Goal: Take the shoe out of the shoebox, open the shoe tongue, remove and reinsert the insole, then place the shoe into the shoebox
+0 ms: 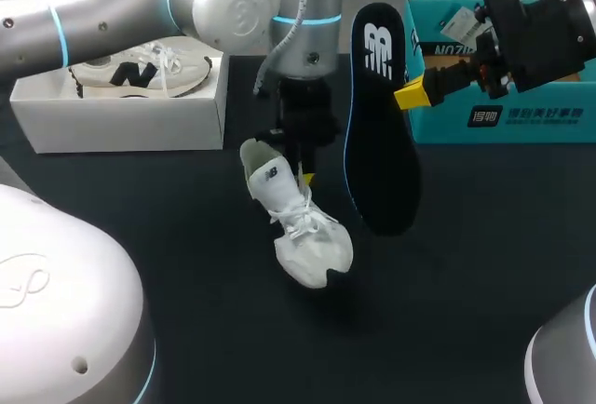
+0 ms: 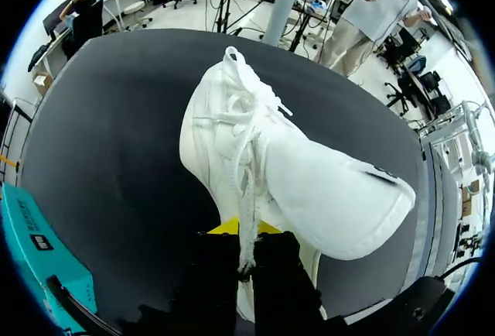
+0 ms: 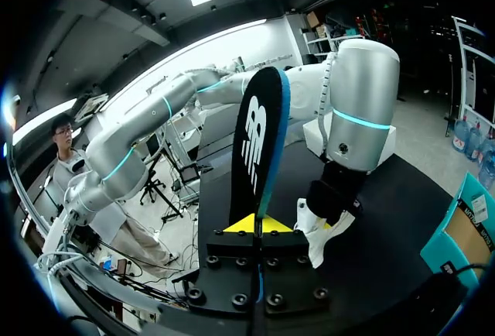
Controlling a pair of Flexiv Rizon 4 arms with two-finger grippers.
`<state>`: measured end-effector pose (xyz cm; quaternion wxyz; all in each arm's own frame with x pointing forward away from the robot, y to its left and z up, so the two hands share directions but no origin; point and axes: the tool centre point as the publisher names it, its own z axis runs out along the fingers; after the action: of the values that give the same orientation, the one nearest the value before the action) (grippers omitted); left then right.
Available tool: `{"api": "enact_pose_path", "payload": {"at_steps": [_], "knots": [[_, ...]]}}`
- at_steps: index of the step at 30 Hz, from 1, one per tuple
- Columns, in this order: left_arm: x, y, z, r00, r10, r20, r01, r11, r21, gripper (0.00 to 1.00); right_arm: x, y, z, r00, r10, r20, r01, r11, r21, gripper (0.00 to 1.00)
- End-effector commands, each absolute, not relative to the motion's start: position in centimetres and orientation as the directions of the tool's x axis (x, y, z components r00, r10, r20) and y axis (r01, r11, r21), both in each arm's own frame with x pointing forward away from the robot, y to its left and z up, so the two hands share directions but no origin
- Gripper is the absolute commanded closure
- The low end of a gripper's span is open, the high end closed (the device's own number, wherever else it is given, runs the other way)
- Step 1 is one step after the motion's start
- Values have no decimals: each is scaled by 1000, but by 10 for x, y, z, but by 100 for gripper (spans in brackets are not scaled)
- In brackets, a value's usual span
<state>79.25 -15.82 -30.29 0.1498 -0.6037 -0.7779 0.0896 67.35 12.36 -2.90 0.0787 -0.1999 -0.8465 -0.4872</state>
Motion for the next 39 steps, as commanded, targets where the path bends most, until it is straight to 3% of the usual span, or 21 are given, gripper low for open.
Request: {"api": "enact_pose_path", "payload": {"at_steps": [1, 7, 16, 28, 39], "knots": [[808, -170, -309, -20, 986, 163, 926, 80, -370, 100, 675, 125, -29, -907, 261, 329, 416, 448, 791, 100], [813, -180, -317, 50, 980, 191, 939, 19, -343, 100, 675, 125, -29, -907, 261, 329, 416, 448, 791, 100], [814, -186, -325, -27, 981, 191, 954, 83, -288, 100, 675, 125, -29, -907, 261, 329, 416, 448, 791, 100], [815, -198, -338, 19, 972, 235, 974, 36, -225, 100, 675, 125, -29, -907, 261, 329, 416, 448, 791, 100], [807, -207, -358, 106, 958, 267, 962, -31, -272, 100, 675, 125, -29, -907, 261, 329, 416, 448, 791, 100]]}}
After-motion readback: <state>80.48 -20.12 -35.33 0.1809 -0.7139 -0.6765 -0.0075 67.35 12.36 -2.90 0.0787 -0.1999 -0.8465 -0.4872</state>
